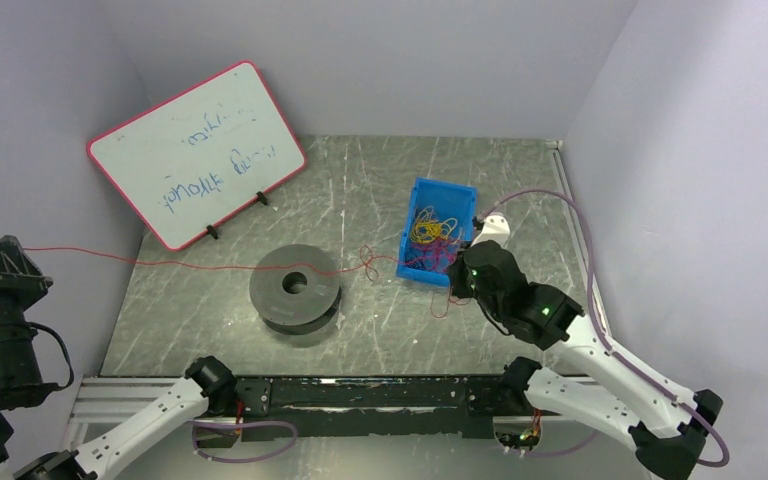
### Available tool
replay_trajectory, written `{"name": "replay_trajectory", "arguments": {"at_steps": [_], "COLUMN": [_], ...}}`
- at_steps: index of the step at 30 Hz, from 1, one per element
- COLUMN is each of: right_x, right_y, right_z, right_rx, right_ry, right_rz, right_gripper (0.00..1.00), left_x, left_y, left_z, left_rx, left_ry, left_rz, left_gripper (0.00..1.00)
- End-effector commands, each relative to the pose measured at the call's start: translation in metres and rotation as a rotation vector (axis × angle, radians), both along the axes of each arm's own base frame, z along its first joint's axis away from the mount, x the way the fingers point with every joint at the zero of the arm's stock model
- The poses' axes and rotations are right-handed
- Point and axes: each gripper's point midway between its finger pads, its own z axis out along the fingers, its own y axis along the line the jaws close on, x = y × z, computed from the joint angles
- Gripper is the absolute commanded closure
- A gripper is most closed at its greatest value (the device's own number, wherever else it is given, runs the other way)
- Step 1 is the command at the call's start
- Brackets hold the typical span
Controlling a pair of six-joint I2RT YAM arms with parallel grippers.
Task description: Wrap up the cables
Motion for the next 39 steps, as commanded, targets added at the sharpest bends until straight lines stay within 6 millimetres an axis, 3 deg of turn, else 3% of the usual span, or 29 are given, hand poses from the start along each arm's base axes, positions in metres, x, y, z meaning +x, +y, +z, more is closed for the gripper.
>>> {"name": "replay_trajectory", "arguments": {"at_steps": [1, 6, 10, 17, 27, 31, 35, 39], "right_x": [0.024, 0.046, 0.063, 0.065, 0.051, 0.047, 0.052, 0.062], "right_y": [-0.044, -0.079, -0.123, -0.168, -0.191, -0.201, -0.194, -0.177], "right_z": [0.003, -0.014, -0.039, -0.072, -0.106, -0.110, -0.107, -0.099], "right_rx": [-0.062, -0.095, -0.072, -0.007, -0.015, -0.021, 0.014, 0.064], "right_ry": [-0.047, -0.017, 0.052, 0.136, 0.216, 0.235, 0.227, 0.201], "right_rz": [-0.284, -0.448, -0.599, -0.815, -0.930, -0.984, -0.952, -0.833], "right_gripper": [1.00, 1.00, 1.00, 1.00, 1.00, 1.00, 1.00, 0.71], "left_x": [-0.013, -0.023, -0.033, -0.044, -0.061, -0.068, -0.066, -0.056], "left_y": [0.013, 0.021, 0.029, 0.040, 0.058, 0.065, 0.062, 0.048], "left_z": [0.001, 0.003, 0.008, 0.013, 0.014, 0.018, 0.019, 0.023], "left_rx": [-0.012, -0.032, -0.048, -0.049, -0.056, -0.063, -0.055, -0.045], "left_ry": [-0.006, -0.029, -0.055, -0.066, -0.088, -0.107, -0.111, -0.125], "left_rz": [0.028, 0.026, 0.018, 0.034, 0.077, 0.088, 0.077, 0.005], "left_gripper": [0.93, 0.93, 0.93, 0.93, 0.93, 0.93, 0.93, 0.93]}}
